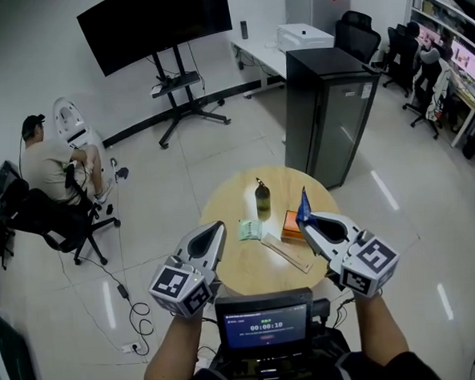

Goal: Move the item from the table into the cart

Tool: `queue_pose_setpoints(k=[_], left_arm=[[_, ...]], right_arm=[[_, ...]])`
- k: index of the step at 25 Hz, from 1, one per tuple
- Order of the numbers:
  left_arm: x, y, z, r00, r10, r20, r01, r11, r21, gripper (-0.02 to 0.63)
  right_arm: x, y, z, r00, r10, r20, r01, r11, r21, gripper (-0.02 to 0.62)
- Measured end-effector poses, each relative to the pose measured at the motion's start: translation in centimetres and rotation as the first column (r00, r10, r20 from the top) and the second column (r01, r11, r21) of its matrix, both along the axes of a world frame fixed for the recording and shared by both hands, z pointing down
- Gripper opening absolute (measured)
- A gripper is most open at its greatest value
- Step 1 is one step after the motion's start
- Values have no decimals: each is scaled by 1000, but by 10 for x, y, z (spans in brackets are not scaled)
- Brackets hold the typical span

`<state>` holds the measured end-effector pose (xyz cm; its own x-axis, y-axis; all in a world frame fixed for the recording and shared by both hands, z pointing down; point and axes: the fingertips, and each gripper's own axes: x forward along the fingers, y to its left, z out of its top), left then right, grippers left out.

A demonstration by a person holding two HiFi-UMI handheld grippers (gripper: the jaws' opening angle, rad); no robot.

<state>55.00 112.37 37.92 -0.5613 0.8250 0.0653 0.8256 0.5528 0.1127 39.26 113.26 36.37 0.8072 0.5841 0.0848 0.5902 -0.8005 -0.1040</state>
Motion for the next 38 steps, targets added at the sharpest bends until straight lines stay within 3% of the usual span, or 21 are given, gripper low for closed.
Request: queue_pose_setpoints(k=[8,13,18,21,23,26,32,35,38], left_arm=[[-48,3,-6,998,64,-5,-64,998,3,5],[-106,24,-7,989,146,-21,-147,989,-28,5],[-175,38,-3,960,279,-6,-279,959,-58,5],[-226,37,-2,922,388,5,-387,919,-75,5],[-265,30,-8,877,480,17,-477,875,-80,5],[-320,4,-10,790,612,28,-608,789,-81,5],[-452,-94,-7,634,773,27,-768,634,-93,5],[-548,-191,-12,518,855,12,-852,517,-80,5],[-644,-302,-18,372,928,1,-925,371,-81,5]], right_arm=[[-40,-2,-1,999,45,-4,-45,999,-14,40],[-98,12,1,992,120,-24,-121,992,-44,40],[-167,9,9,964,264,4,-263,960,-95,40],[-213,-10,4,924,383,22,-378,918,-116,40],[-248,-31,-8,873,487,4,-483,867,-121,40],[-294,-75,-15,788,616,7,-609,781,-136,40],[-404,-214,-14,596,803,-7,-796,589,-141,40],[-483,-326,-18,473,880,-30,-873,465,-146,40],[-552,-444,-23,337,941,-37,-932,328,-155,38]])
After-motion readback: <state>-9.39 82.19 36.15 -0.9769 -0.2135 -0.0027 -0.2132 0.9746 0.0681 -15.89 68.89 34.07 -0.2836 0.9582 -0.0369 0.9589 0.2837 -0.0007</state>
